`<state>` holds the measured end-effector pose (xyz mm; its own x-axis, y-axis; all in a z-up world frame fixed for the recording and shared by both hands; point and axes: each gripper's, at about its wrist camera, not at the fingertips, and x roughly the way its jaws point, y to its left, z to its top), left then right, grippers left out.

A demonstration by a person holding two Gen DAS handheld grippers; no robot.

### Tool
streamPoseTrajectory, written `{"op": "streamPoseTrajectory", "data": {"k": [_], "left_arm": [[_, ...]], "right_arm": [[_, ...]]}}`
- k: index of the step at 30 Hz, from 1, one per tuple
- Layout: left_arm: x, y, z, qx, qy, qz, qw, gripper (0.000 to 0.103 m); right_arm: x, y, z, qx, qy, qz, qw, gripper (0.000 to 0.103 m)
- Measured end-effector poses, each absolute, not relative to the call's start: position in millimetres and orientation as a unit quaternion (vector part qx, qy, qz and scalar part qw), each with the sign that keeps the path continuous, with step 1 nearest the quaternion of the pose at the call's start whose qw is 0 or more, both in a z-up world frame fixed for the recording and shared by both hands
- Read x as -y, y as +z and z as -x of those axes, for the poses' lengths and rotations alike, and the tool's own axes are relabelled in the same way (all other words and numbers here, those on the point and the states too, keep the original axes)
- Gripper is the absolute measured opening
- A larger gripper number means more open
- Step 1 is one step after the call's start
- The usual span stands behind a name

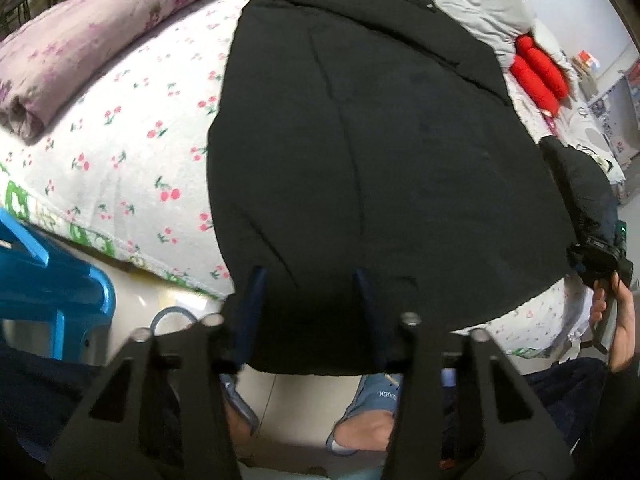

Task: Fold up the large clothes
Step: 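Grasp the coat end with the right tool while the left tool grasps it too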

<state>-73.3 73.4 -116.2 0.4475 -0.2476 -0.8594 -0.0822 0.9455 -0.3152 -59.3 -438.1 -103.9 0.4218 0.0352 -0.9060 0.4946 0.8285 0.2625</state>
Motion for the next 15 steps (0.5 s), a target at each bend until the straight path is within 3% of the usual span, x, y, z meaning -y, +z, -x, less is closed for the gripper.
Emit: {"op": "streamPoseTrajectory", "data": {"k": [1, 2, 5, 9, 12, 14, 15], "left_arm": [[-72.3, -113.8, 74.3, -0.519, -0.051, 0.156, 0.839, 0.033], [-72.5, -110.6, 75.2, -0.513, -0.053, 0.156, 0.843, 0.031], [-75.9, -109.5, 75.4, -0.507, -0.063, 0.168, 0.843, 0.030], [-77.0, -115.3, 70.5, -0.517, -0.073, 0.186, 0.832, 0.032], [-80.1, -114.1, 69.6, -0.513, -0.087, 0.205, 0.829, 0.033], [-81.0, -111.3, 71.6, -0.501, -0.101, 0.217, 0.831, 0.026], [-81.8, -108.3, 72.3, -0.493, -0.106, 0.218, 0.835, 0.014]], "right_arm": [[437.8, -101.3, 56.9, -0.511, -0.138, -0.260, 0.808, 0.012], [435.8, -97.4, 55.2, -0.502, -0.135, -0.263, 0.813, 0.010], [427.4, -85.0, 55.7, -0.476, -0.125, -0.256, 0.832, 0.010], [421.2, -92.0, 47.6, -0.499, -0.135, -0.239, 0.822, 0.014], [424.1, -101.3, 40.7, -0.508, -0.131, -0.272, 0.807, 0.024], [433.9, -111.4, 42.3, -0.510, -0.125, -0.310, 0.793, 0.025], [436.9, -113.6, 43.4, -0.508, -0.123, -0.325, 0.788, 0.025]]}}
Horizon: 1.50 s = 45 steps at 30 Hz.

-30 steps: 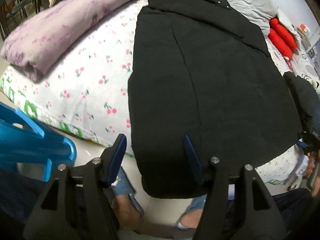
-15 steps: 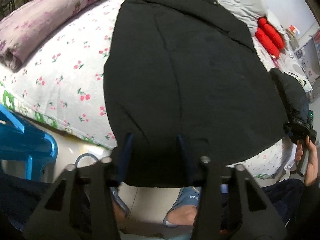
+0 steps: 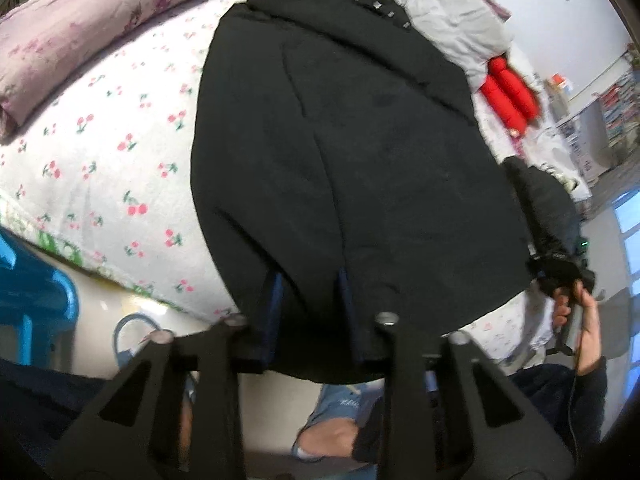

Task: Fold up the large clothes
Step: 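Grasp the coat end with the right tool while the left tool grasps it too, then lift the held coat end with both tools and roll it toward the collar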

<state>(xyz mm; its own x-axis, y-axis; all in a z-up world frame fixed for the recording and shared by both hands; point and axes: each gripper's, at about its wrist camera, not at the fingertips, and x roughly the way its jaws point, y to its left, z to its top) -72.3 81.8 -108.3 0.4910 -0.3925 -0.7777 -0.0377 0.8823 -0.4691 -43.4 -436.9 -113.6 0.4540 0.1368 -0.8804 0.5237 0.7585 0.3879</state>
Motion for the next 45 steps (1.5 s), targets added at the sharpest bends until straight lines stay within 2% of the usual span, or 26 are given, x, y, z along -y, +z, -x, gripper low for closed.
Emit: {"op": "streamPoseTrajectory", "data": {"k": [1, 2, 5, 11, 20, 27, 31, 34, 36, 39, 42, 45], "left_arm": [[-82.5, -106.0, 72.2, -0.489, -0.109, 0.215, 0.838, 0.011], [-83.4, -102.7, 72.4, -0.484, -0.109, 0.210, 0.842, 0.009], [-92.8, -93.2, 74.1, -0.468, -0.114, 0.230, 0.846, 0.006], [-126.2, -46.2, 82.9, -0.403, -0.112, 0.257, 0.871, 0.005], [-161.6, 20.9, 111.5, -0.356, -0.099, 0.248, 0.896, 0.004], [-186.6, 111.3, 184.6, -0.278, -0.113, 0.217, 0.929, 0.004], [-201.9, 147.7, 183.0, -0.239, -0.099, 0.209, 0.943, 0.004], [-204.7, 152.6, 140.0, -0.245, -0.077, 0.205, 0.944, 0.001], [-205.9, 150.5, 98.4, -0.247, -0.041, 0.205, 0.946, 0.001], [-202.3, 129.8, 21.9, -0.278, -0.016, 0.209, 0.937, 0.001], [-198.6, 80.2, -51.1, -0.354, -0.030, 0.251, 0.901, 0.001], [-204.0, 53.7, -71.1, -0.375, -0.042, 0.295, 0.878, 0.001]], "right_arm": [[439.8, -112.9, 46.2, -0.500, -0.116, -0.339, 0.789, 0.022], [438.8, -109.2, 47.4, -0.490, -0.112, -0.340, 0.795, 0.009], [426.7, -82.6, 54.8, -0.438, -0.080, -0.329, 0.832, 0.007], [415.6, -38.0, 93.0, -0.332, -0.020, -0.362, 0.871, 0.005], [402.1, -1.9, 169.9, -0.246, 0.047, -0.397, 0.883, 0.004], [368.9, 83.5, 276.9, -0.157, 0.117, -0.363, 0.911, 0.004], [356.9, 139.3, 306.5, -0.099, 0.146, -0.337, 0.925, 0.004], [351.0, 149.2, 278.0, -0.115, 0.137, -0.320, 0.930, 0.005], [350.3, 135.5, 231.1, -0.151, 0.114, -0.331, 0.925, 0.006], [357.8, 96.0, 147.1, -0.203, 0.077, -0.360, 0.907, 0.006], [367.5, 43.2, 66.4, -0.266, 0.008, -0.375, 0.888, 0.006], [374.9, -9.8, 7.6, -0.334, -0.054, -0.372, 0.864, 0.006]]}}
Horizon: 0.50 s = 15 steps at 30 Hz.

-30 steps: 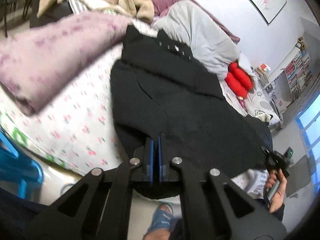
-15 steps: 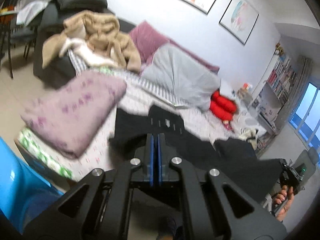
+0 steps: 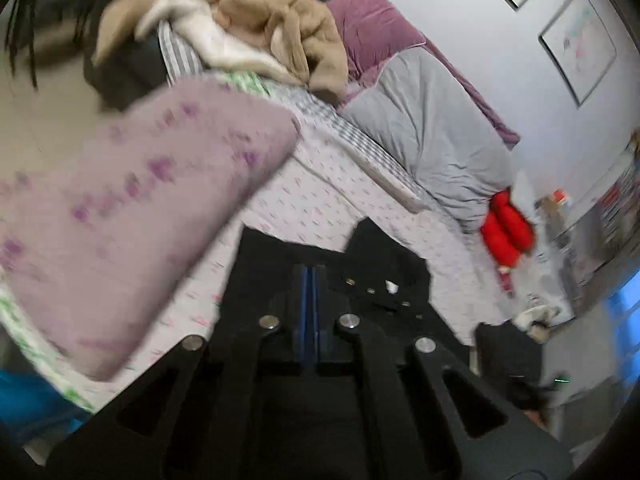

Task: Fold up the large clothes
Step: 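Lift the held coat end with both tools and roll it toward the collar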

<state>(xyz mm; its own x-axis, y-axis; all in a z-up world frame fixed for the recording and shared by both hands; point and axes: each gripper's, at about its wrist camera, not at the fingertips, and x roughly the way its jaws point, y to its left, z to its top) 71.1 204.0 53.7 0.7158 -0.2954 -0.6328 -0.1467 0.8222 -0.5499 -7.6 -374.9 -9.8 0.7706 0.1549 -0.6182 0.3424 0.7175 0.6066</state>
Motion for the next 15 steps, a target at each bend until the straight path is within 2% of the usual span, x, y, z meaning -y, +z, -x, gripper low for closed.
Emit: {"op": "streamPoseTrajectory", "data": {"k": [3, 5, 7, 9, 15], "left_arm": [[-207.0, 54.8, -69.2, -0.369, -0.039, 0.269, 0.889, 0.004], [-206.1, 59.5, -64.7, -0.372, -0.039, 0.239, 0.896, 0.019], [-200.4, 63.9, -58.7, -0.381, -0.052, 0.209, 0.899, 0.044], [-182.7, 69.7, -46.9, -0.386, -0.079, 0.160, 0.905, 0.051], [-109.5, 57.4, 13.6, -0.415, -0.182, 0.001, 0.891, 0.057]], "right_arm": [[386.9, -41.6, -27.3, -0.356, -0.081, -0.407, 0.837, 0.006], [390.8, -41.3, -48.7, -0.348, -0.074, -0.427, 0.831, 0.006], [386.2, -43.4, -72.3, -0.360, -0.063, -0.418, 0.831, 0.006], [380.4, -57.8, -97.0, -0.392, -0.065, -0.401, 0.826, 0.007], [380.9, -101.5, -124.5, -0.455, -0.082, -0.391, 0.796, 0.008]]}}
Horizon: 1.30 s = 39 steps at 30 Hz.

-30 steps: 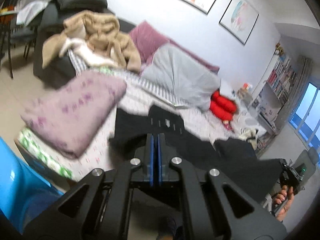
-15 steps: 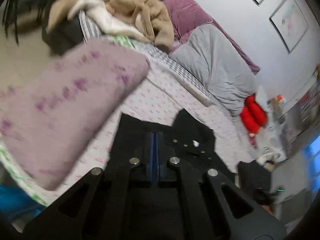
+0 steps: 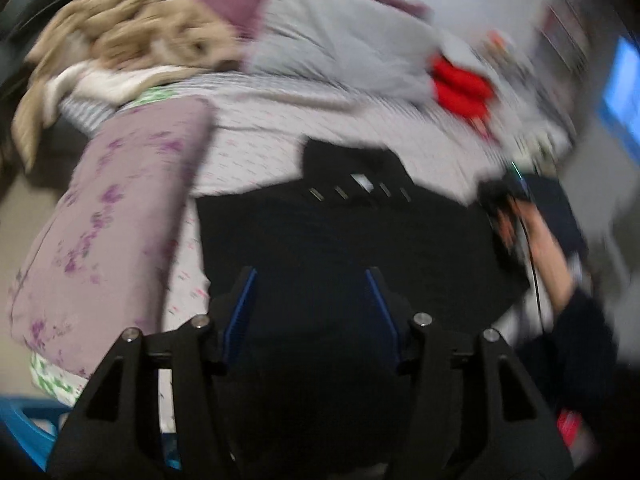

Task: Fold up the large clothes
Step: 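Lift the held coat end with both tools and roll it toward the collar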

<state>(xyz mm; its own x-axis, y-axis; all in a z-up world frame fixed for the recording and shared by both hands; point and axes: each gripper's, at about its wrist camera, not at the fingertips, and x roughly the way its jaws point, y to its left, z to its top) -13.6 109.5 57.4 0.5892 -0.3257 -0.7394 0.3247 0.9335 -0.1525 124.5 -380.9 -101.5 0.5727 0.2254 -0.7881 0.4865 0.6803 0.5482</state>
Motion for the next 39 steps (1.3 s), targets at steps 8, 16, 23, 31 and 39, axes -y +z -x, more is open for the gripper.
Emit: {"op": "streamPoseTrajectory", "data": {"k": [8, 16, 23, 31, 39], "left_arm": [[-56.2, 36.1, 91.9, -0.429, -0.286, -0.104, 0.850, 0.071], [-22.9, 39.0, 137.1, -0.384, -0.368, -0.170, 0.830, 0.082], [5.9, 5.5, 78.3, -0.449, -0.317, -0.176, 0.817, 0.007], [-78.3, 87.6, -25.8, -0.370, -0.197, -0.015, 0.908, 0.005], [-193.5, 26.7, -174.6, -0.439, -0.077, 0.241, 0.862, 0.014]], "right_arm": [[381.2, -105.0, -120.4, -0.462, -0.072, -0.385, 0.796, 0.009], [379.9, -101.0, -114.4, -0.460, -0.063, -0.380, 0.800, 0.013], [374.5, -90.1, -112.7, -0.449, -0.050, -0.356, 0.818, 0.012], [389.7, -59.6, -98.3, -0.392, -0.024, -0.399, 0.829, 0.011], [438.1, -65.6, -75.3, -0.363, -0.072, -0.480, 0.795, 0.055]]}}
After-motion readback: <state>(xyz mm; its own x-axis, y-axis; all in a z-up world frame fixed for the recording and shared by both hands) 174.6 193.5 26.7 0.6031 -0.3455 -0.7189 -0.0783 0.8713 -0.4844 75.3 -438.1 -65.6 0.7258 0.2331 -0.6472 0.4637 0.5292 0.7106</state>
